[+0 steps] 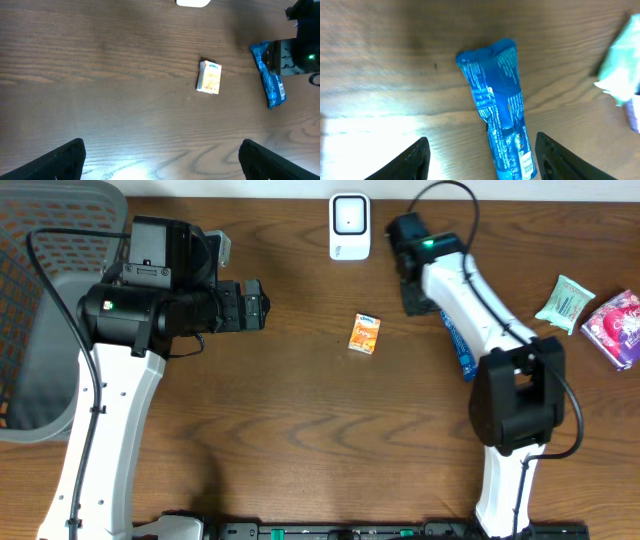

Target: Scan the item barcode

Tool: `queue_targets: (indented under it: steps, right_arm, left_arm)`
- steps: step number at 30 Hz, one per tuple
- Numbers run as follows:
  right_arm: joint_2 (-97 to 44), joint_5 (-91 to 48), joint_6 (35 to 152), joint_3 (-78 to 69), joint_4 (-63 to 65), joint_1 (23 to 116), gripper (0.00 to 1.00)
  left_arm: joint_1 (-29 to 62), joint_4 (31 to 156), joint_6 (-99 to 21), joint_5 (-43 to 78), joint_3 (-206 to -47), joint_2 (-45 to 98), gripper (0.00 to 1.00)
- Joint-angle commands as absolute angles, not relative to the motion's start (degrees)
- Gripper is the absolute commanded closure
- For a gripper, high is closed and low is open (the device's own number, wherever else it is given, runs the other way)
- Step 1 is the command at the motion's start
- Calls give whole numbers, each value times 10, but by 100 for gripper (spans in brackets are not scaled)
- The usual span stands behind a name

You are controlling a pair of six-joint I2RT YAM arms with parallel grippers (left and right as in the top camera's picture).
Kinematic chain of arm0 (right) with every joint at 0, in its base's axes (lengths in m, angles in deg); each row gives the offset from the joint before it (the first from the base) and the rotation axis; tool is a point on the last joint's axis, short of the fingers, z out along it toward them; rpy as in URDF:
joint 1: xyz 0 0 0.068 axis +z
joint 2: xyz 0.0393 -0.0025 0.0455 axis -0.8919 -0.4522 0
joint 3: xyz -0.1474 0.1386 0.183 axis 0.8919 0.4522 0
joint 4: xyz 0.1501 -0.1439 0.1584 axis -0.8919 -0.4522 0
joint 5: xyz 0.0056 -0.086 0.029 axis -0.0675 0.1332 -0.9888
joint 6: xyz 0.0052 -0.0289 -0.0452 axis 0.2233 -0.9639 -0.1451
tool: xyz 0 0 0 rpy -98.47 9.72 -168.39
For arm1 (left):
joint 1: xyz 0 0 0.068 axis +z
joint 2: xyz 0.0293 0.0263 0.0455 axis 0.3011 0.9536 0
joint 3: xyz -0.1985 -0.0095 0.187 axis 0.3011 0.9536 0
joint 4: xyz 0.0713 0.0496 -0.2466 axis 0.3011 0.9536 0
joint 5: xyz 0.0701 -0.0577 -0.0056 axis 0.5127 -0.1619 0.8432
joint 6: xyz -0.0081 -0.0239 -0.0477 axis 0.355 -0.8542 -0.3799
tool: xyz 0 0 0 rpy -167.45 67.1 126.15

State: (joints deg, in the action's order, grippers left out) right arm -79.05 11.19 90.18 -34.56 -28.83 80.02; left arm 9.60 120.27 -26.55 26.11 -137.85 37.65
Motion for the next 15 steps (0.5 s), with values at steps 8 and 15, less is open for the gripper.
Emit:
queue_targets:
  steps: [8, 15]
  right_arm:
    - [-791, 200, 802, -182, -135, 770, 14]
    - [-791, 140, 780, -115, -77, 739, 16]
  left_arm:
    - [97, 1203, -266, 267, -1377, 378, 2]
    - [97, 1203, -266, 267, -1377, 378, 2]
